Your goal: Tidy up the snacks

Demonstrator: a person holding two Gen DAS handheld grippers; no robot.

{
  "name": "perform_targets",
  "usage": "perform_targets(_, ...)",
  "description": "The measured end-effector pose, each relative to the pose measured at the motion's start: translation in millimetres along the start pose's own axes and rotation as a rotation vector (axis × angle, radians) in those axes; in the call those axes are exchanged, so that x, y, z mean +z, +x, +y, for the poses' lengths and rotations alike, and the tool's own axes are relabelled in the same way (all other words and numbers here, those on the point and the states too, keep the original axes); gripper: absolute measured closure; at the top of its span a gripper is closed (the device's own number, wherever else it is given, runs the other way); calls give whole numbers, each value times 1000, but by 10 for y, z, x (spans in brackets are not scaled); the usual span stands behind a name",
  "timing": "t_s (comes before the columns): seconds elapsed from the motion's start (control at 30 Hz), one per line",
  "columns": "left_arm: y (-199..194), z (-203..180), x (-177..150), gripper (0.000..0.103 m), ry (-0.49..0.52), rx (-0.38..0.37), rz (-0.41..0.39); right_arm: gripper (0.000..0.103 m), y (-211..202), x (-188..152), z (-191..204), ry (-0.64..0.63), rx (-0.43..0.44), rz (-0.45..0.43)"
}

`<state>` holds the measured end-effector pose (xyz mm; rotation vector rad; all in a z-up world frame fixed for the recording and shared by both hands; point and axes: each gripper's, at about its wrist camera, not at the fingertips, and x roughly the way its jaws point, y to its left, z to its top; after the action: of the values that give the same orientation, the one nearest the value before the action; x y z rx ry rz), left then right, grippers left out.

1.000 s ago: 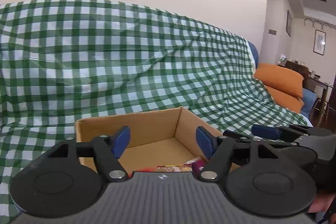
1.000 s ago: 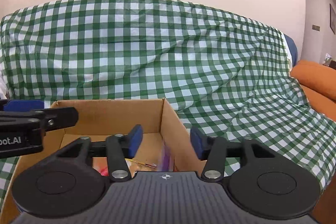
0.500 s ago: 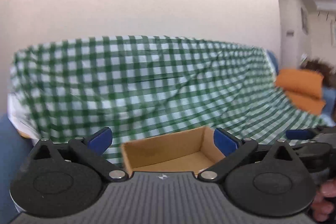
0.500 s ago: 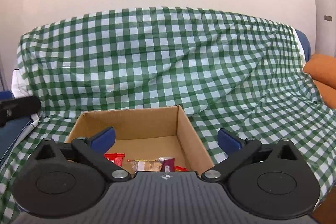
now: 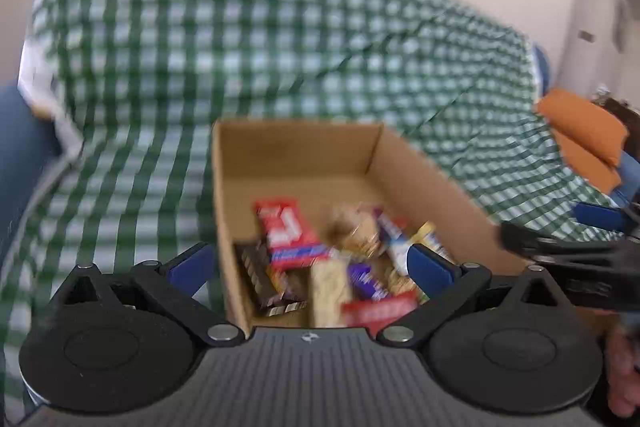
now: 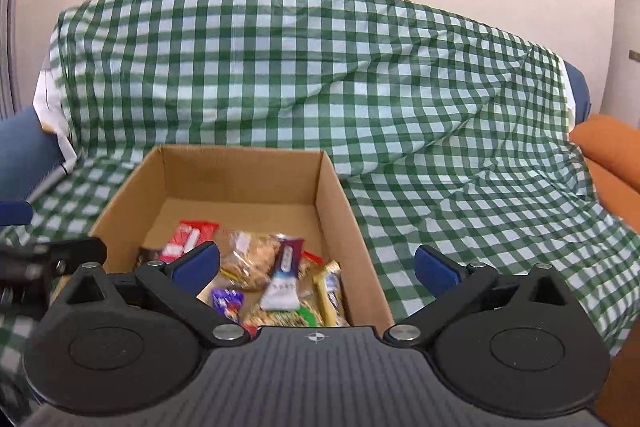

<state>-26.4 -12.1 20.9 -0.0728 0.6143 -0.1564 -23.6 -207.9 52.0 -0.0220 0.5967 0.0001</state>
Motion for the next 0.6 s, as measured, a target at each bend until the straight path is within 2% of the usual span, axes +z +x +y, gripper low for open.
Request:
perform_targets(0.07, 91, 24, -13, 0, -10, 25, 57, 1, -8, -38, -12, -9, -15, 11)
perform_targets(0.23, 159, 5, -3, 0, 17, 34, 69, 1, 64, -103, -78, 9, -41, 40)
perform_targets(0.43, 228, 86, -16, 0, -26, 40, 104, 1, 280, -140, -139, 71, -19, 113)
perform_targets(0.6, 281, 126, -12, 0, -51, 46, 117, 1, 353, -150, -95, 54, -14, 125)
